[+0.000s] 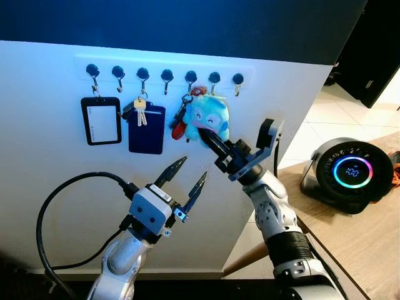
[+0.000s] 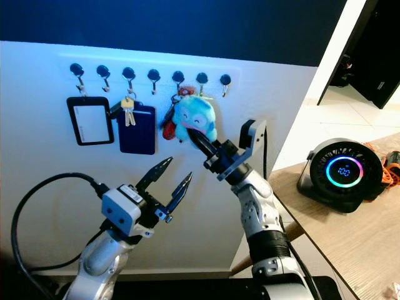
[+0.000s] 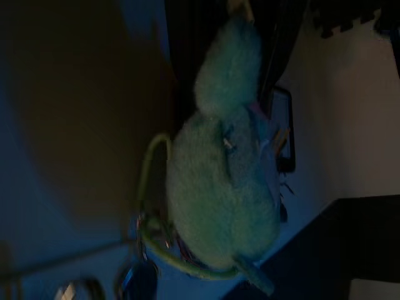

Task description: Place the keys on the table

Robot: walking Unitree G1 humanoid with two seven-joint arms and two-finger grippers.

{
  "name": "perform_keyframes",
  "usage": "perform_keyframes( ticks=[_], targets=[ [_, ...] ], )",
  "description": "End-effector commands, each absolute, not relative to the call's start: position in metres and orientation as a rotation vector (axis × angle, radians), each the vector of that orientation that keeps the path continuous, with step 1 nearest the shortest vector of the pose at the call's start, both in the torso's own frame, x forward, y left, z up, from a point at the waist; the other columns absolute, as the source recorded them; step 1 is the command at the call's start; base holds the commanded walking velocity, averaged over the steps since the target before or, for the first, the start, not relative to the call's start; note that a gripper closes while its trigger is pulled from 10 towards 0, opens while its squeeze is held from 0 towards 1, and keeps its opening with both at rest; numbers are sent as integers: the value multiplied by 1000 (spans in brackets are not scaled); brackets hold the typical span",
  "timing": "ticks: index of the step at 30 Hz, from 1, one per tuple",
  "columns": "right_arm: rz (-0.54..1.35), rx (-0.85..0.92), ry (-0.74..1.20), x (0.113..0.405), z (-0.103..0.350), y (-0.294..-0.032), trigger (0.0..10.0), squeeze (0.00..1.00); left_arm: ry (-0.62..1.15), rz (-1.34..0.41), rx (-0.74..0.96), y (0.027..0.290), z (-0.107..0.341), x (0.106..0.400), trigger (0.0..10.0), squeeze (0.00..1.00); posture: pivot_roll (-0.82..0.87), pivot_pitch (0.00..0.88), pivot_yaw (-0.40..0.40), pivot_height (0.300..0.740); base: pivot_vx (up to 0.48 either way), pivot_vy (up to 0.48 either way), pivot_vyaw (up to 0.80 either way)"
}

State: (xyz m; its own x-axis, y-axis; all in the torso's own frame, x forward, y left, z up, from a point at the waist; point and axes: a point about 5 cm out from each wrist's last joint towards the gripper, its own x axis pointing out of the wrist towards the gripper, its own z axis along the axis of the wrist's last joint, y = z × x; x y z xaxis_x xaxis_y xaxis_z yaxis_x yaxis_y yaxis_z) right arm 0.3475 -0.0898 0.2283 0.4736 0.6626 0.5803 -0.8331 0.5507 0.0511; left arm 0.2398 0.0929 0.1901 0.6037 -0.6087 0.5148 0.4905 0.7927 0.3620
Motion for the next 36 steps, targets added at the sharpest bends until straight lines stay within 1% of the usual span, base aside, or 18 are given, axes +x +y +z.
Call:
perform_keyframes(
  ticks=[1,10,18,22,24,25,27,30,32,36],
  targets=[
    [951,349,-570,346,236,-88,10000,0,-658,-659,215,91,186,237,10000,0,114,89,-110,740,0,0,0],
    [973,353,-674,343,267,-84,10000,0,-657,-660,215,91,186,238,10000,0,115,89,-109,740,0,0,0],
    [997,352,-705,340,276,-82,10000,0,-658,-661,215,91,186,237,10000,0,116,88,-109,740,0,0,0],
    [1051,330,-679,336,274,-76,10000,0,-657,-661,216,91,186,238,10000,0,116,89,-110,740,0,0,0],
    [1130,304,-611,330,263,-69,10000,0,-657,-661,216,90,186,237,10000,0,117,89,-111,740,0,0,0],
    [1130,304,-611,330,263,-69,10000,0,-657,-661,216,90,186,237,10000,0,117,89,-111,740,0,0,0],
    [1196,288,-552,322,250,-65,10000,0,-658,-660,215,90,186,237,10000,0,120,87,-112,740,0,0,0],
    [1267,294,-483,310,234,-67,10000,0,-658,-658,216,91,187,237,10000,0,120,87,-112,740,0,0,0],
    [1267,294,-483,310,234,-67,10000,0,-658,-658,216,91,187,237,10000,0,120,87,-112,740,0,0,0],
    [1290,293,-431,301,223,-74,10000,0,-650,-646,214,95,186,238,10000,0,116,84,-103,740,0,0,0]
  ],
)
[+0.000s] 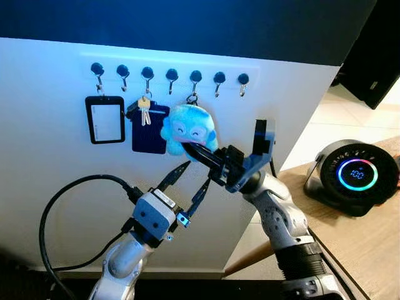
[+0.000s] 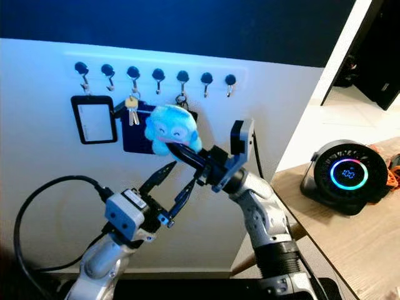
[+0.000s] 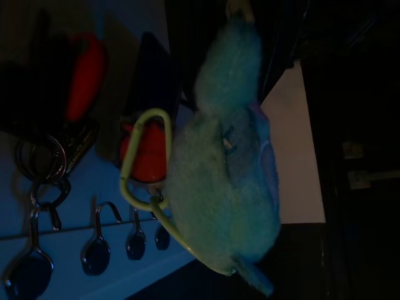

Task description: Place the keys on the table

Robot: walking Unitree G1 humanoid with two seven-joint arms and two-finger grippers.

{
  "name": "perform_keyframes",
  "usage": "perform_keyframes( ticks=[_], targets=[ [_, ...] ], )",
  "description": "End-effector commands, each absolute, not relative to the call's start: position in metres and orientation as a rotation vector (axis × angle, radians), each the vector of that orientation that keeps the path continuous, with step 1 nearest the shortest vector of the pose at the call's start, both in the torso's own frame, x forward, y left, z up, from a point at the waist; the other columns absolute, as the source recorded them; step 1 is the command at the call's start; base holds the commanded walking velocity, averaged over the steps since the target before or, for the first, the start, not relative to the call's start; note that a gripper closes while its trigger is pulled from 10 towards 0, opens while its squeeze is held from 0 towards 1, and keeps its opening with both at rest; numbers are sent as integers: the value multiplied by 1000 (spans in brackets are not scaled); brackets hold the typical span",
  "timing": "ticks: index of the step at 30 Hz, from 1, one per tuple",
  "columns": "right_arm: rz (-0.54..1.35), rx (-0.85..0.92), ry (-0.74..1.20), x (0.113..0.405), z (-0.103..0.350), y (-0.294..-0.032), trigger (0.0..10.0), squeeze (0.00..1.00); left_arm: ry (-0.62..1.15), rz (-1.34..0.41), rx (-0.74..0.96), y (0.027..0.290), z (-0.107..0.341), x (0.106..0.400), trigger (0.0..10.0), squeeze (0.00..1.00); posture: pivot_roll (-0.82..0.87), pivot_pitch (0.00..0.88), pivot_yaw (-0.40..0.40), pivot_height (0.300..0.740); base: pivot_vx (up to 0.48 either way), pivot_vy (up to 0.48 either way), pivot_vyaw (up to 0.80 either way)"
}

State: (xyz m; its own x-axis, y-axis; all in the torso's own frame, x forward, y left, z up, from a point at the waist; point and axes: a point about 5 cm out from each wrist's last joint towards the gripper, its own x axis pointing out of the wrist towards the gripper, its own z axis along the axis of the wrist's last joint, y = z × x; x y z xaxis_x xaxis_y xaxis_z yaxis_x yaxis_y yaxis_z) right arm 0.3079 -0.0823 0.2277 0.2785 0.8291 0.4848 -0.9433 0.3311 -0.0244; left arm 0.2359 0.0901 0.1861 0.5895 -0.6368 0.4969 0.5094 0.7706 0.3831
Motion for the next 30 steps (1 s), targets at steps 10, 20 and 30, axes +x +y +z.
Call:
perform_keyframes(
  ticks=[10,20,30],
  targets=[
    [1156,325,-281,286,181,-96,10000,0,-466,-526,284,137,144,242,10000,0,111,80,-96,740,0,0,0],
    [950,364,-273,297,167,-112,10000,0,-304,-556,301,156,107,223,10000,0,116,88,-97,740,0,0,0],
    [896,241,78,282,86,-113,10000,0,185,-352,210,193,20,208,10000,0,114,85,-99,740,0,0,0]
  ],
)
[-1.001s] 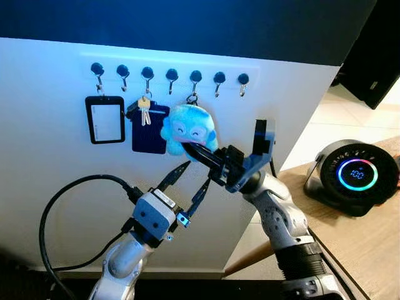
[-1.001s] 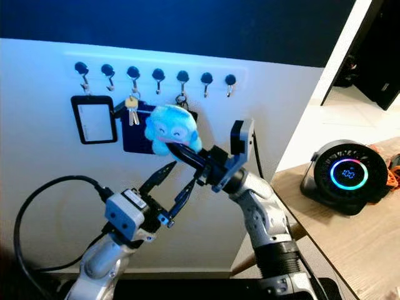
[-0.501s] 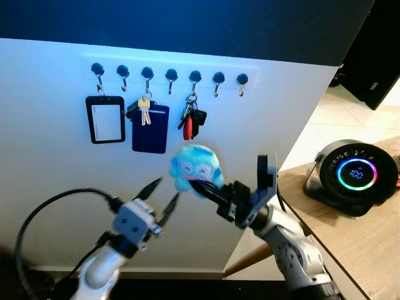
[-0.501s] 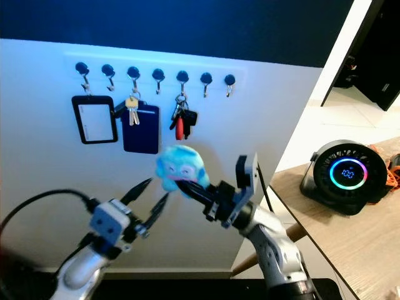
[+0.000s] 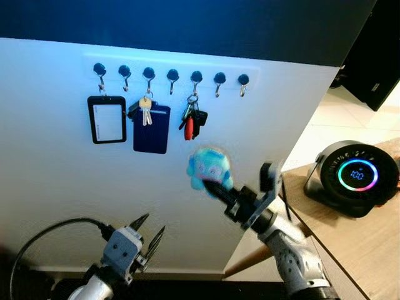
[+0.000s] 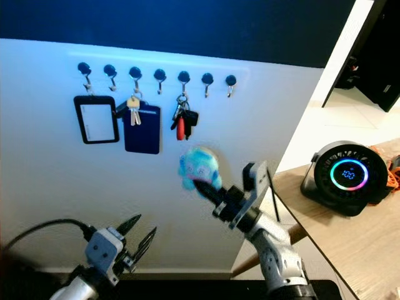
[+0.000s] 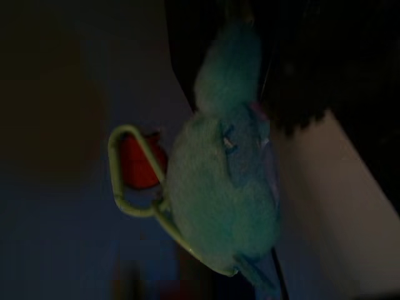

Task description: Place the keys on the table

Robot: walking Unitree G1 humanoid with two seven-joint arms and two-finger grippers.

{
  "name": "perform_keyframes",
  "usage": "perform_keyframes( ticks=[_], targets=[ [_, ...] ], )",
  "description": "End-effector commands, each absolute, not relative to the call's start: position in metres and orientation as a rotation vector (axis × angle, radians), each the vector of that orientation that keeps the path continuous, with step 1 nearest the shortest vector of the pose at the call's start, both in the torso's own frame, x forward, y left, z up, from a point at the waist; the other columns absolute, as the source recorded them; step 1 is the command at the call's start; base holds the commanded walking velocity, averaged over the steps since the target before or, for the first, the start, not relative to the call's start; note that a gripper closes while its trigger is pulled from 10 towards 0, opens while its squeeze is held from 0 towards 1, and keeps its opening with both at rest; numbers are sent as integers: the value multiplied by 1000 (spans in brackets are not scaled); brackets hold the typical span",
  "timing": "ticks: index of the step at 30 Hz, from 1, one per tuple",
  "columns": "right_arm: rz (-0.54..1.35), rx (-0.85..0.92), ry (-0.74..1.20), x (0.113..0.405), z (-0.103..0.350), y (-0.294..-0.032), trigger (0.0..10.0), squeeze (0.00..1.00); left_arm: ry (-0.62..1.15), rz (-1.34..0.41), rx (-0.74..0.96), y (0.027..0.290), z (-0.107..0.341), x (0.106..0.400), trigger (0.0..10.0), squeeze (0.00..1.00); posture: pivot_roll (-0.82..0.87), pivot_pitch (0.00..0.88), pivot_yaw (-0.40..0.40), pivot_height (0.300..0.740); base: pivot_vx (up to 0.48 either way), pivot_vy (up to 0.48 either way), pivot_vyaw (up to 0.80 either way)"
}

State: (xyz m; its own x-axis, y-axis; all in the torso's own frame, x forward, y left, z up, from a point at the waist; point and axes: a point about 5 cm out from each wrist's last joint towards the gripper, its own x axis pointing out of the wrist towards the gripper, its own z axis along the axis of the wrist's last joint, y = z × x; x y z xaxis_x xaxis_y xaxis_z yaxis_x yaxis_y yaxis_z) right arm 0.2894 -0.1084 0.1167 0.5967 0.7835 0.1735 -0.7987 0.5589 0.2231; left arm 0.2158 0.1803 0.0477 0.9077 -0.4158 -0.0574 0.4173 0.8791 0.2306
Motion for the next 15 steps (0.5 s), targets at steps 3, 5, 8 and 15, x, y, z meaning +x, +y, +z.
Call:
perform_keyframes(
  ticks=[3,5,8,15],
  targets=[
    [790,137,228,275,47,-122,10000,0,430,-214,182,210,-14,201,10000,0,112,82,-99,740,0,0,0],
    [625,23,340,269,16,-136,10000,0,599,-75,148,226,-36,193,10000,0,99,75,-97,740,0,0,0],
    [426,-38,461,260,-11,-154,10000,0,677,54,87,237,-49,186,10000,0,93,69,-91,740,0,0,0],
    [-9,89,701,219,-55,-191,10000,0,743,198,1,244,-59,184,10000,0,91,65,-79,740,0,0,0]
  ],
)
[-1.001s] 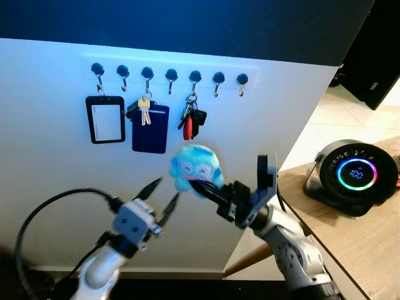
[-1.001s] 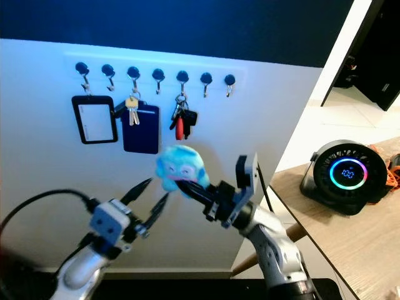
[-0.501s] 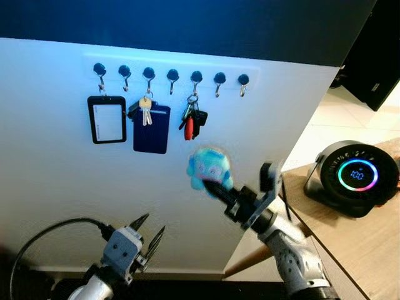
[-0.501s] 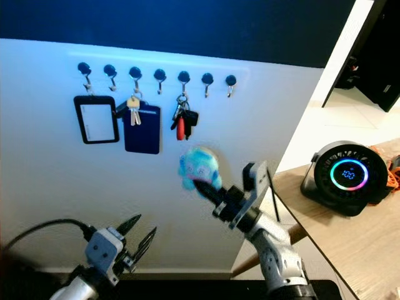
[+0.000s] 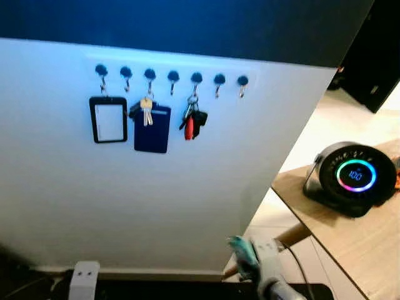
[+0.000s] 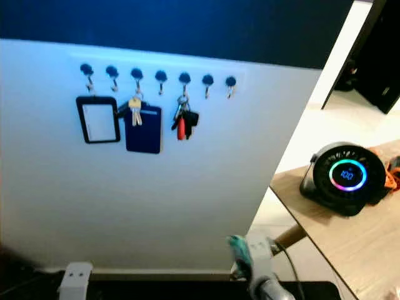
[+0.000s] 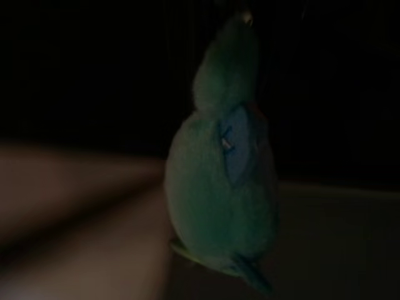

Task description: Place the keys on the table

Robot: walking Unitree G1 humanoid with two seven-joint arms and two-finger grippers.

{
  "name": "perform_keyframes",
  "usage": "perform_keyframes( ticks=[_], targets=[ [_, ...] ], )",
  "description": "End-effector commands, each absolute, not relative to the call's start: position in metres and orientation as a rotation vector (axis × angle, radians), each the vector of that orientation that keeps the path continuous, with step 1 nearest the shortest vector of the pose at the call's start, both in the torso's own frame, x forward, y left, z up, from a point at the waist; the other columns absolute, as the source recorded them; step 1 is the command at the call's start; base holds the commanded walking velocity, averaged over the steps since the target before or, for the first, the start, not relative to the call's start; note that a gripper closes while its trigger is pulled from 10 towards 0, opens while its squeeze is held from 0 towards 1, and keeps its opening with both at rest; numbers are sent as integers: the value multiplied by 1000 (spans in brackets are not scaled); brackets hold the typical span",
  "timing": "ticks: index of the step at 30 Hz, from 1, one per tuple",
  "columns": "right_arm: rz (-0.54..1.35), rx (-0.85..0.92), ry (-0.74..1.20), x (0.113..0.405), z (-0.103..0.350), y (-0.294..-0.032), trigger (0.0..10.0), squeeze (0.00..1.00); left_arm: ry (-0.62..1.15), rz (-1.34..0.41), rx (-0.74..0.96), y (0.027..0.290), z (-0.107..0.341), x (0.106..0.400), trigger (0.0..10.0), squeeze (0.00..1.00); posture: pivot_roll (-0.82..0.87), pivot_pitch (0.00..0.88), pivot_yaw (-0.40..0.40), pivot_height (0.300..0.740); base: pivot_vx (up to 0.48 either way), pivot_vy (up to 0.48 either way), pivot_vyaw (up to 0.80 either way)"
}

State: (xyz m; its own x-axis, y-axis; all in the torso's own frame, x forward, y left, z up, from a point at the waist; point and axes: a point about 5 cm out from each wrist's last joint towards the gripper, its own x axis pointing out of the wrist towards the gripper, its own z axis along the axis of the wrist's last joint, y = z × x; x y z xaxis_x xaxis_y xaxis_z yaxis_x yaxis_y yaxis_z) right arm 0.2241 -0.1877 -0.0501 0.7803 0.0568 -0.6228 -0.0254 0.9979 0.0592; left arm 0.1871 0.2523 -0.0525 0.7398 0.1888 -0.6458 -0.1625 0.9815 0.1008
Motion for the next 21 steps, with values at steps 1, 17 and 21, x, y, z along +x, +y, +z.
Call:
perform_keyframes(
  ticks=[1,17,21],
  targets=[
    [-32,117,714,215,-57,-193,10000,0,737,170,12,239,-59,186,10000,0,92,65,-79,740,0,0,0],
    [-188,53,783,186,-73,-213,10000,0,737,10,54,206,-66,192,10000,0,84,73,-64,740,0,0,0],
    [-148,33,810,183,-76,-211,10000,0,748,33,46,209,-67,190,10000,0,84,70,-65,740,0,0,0]
  ],
)
